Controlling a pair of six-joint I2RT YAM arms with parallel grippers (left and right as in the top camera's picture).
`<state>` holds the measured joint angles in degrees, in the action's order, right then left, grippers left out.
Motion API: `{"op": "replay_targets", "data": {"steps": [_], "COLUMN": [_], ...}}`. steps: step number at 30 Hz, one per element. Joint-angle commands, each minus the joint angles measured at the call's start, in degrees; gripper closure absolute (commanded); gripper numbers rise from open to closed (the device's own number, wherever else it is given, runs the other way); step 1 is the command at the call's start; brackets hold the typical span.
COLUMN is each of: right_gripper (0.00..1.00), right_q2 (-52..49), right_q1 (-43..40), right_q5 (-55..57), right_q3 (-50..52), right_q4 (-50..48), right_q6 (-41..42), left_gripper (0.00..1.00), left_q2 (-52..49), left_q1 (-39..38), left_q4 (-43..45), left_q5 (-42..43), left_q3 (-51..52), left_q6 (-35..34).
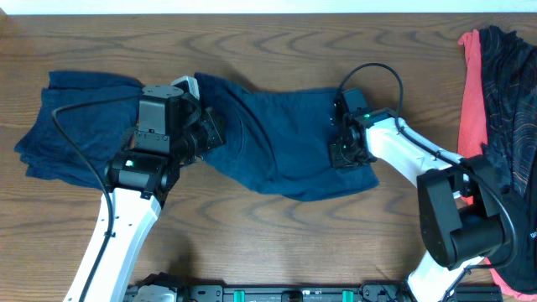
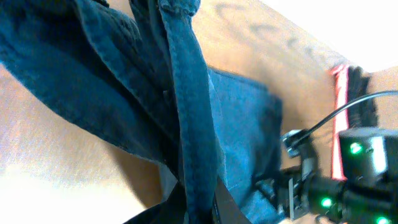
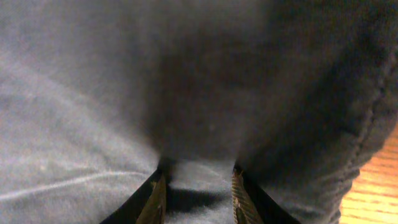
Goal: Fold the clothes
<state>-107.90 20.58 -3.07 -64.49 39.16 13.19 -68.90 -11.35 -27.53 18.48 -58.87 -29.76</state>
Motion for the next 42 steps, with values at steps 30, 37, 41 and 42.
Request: {"op": "replay_targets", "data": {"steps": [30,37,41,42], "right_gripper": [0.66,0.64,0.62,0.62], "right_q2": [-3.61,1.05,5.97,6.88], "right_q1": [15.67,12.94,9.73,8.79], "right_q5": [-4.85,-0.72,5.07,6.29], "right_q3": [0.96,-0.55,-1.14,-1.14], "right_q4": [-3.74,0.28,2.80,3.32], "right_q6": [9.51,9.49,9.49,9.49], "left_gripper": [0.94,0.93,0.94,0.94], "left_q2": [-17.07,-17.16,-17.16,-17.16], "left_q1": [-18.29,-18.95,-18.95,-18.95], "left_q4": [19.02,16.74,14.95,14.93], "left_q5": [-1.01,-1.01,-1.20,-1.20], "left_q3": [-2.01,-2.01,-2.01,-2.01], "left_q6": [-4.85,-4.83,-4.83,-4.83]}}
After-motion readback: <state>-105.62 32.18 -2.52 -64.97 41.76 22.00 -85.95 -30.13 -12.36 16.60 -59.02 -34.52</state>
